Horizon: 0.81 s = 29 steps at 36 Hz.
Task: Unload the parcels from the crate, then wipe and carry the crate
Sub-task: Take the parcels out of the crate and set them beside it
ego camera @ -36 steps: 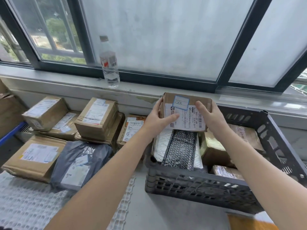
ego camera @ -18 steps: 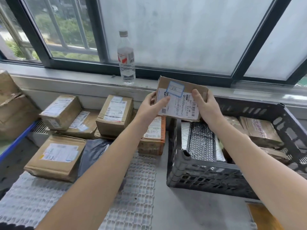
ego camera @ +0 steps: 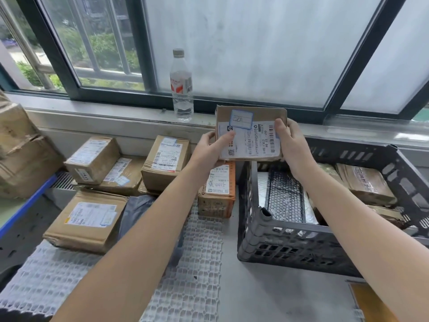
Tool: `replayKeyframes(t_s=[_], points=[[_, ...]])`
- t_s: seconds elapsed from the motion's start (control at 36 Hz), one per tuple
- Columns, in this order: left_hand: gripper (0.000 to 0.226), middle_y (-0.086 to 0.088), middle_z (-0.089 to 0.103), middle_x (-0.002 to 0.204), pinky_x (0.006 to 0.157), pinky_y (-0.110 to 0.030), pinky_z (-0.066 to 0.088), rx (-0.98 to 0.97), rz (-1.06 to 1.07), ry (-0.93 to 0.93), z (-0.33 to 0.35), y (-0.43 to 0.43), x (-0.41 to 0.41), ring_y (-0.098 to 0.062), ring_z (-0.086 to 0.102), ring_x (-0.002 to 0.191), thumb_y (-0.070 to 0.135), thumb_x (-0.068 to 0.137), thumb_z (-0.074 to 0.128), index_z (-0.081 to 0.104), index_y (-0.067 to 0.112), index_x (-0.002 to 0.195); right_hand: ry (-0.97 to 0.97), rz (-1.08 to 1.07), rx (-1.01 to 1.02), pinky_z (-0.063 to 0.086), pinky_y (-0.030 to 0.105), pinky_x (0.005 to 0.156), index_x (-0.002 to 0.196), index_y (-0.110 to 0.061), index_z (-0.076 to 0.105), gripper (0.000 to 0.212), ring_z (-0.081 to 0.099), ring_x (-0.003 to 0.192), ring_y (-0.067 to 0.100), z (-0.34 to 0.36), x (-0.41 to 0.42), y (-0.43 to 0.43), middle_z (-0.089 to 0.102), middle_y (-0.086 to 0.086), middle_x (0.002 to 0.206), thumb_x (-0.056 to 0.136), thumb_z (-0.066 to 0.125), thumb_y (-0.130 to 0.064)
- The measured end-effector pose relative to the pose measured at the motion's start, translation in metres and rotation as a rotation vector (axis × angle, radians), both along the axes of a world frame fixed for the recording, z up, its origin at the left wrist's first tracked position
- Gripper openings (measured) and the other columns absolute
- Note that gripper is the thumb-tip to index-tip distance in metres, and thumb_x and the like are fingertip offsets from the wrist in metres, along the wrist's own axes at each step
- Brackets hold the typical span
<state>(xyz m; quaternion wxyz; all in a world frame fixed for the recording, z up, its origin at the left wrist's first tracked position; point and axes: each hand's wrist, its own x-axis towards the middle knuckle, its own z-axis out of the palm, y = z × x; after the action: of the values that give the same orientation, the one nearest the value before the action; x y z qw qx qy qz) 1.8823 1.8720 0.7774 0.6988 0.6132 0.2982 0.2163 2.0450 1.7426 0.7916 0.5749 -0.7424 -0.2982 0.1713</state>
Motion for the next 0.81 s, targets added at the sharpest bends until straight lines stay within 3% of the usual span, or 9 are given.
replayKeyframes(t_s=[0.11, 0.19, 0.25, 0.33, 0.44, 0.56, 0.81], points=[[0.06, -0.001, 0.069, 0.111, 0.089, -0.037, 0.056, 0.028, -0.025, 0.063, -0.002, -0.008, 0.004, -0.017, 0.067, 0.101, 0.053, 0.089, 0.062, 0.051, 0.015, 0.134, 0.019, 0.019, -0.003, 0.052, 0.046, 0.095, 0.135, -0.024, 0.049, 0.075, 0.067, 0.104, 0.017, 0.001, 0.003, -0.006, 0.069, -0.003, 0.113, 0.077, 0.046, -0.072], [0.065, -0.001, 0.069, 0.112, 0.082, -0.033, 0.055, 0.02, -0.001, 0.081, -0.005, -0.013, 0.011, -0.018, 0.066, 0.102, 0.059, 0.087, 0.06, 0.051, 0.014, 0.133, 0.062, 0.032, -0.012, 0.052, 0.047, 0.096, 0.133, -0.024, 0.05, 0.074, 0.067, 0.105, 0.017, -0.003, 0.008, -0.011, 0.07, -0.003, 0.114, 0.076, 0.049, -0.072], [0.071, -0.001, 0.069, 0.112, 0.081, -0.033, 0.056, -0.003, 0.017, 0.09, -0.006, -0.016, 0.013, -0.018, 0.066, 0.102, 0.063, 0.084, 0.061, 0.051, 0.013, 0.134, 0.104, 0.055, -0.011, 0.054, 0.047, 0.093, 0.135, -0.023, 0.048, 0.065, 0.068, 0.104, 0.019, -0.005, 0.009, -0.014, 0.07, -0.001, 0.114, 0.085, 0.05, -0.065], [0.082, 0.0, 0.071, 0.112, 0.094, -0.042, 0.054, -0.059, 0.026, 0.097, -0.008, -0.019, 0.014, -0.021, 0.066, 0.105, 0.071, 0.074, 0.063, 0.055, 0.015, 0.134, 0.115, 0.096, -0.032, 0.058, 0.041, 0.085, 0.14, -0.02, 0.042, 0.051, 0.069, 0.102, 0.019, -0.008, 0.01, -0.017, 0.069, -0.001, 0.112, 0.099, 0.046, -0.05], [0.062, 0.001, 0.073, 0.107, 0.102, -0.048, 0.048, -0.085, 0.048, 0.097, -0.008, -0.018, 0.011, -0.023, 0.066, 0.106, 0.064, 0.078, 0.064, 0.063, 0.019, 0.119, 0.138, 0.135, -0.037, 0.058, 0.038, 0.083, 0.144, -0.022, 0.037, 0.052, 0.069, 0.099, 0.016, -0.008, 0.013, -0.017, 0.069, -0.001, 0.112, 0.099, 0.048, -0.046], [0.051, -0.002, 0.072, 0.11, 0.096, -0.043, 0.054, -0.085, 0.056, 0.102, -0.005, -0.016, 0.007, -0.024, 0.066, 0.107, 0.056, 0.088, 0.061, 0.061, 0.017, 0.121, 0.145, 0.153, -0.04, 0.057, 0.042, 0.088, 0.145, -0.022, 0.036, 0.054, 0.069, 0.103, 0.019, -0.01, 0.013, -0.014, 0.069, -0.001, 0.113, 0.098, 0.05, -0.046], [0.056, -0.001, 0.068, 0.111, 0.094, -0.042, 0.054, -0.088, 0.029, 0.101, -0.009, -0.017, -0.011, -0.02, 0.064, 0.105, 0.051, 0.091, 0.06, 0.052, 0.016, 0.135, 0.14, 0.179, -0.036, 0.056, 0.042, 0.087, 0.145, -0.023, 0.035, 0.053, 0.069, 0.1, 0.019, -0.013, 0.008, -0.004, 0.069, 0.001, 0.111, 0.099, 0.049, -0.045]])
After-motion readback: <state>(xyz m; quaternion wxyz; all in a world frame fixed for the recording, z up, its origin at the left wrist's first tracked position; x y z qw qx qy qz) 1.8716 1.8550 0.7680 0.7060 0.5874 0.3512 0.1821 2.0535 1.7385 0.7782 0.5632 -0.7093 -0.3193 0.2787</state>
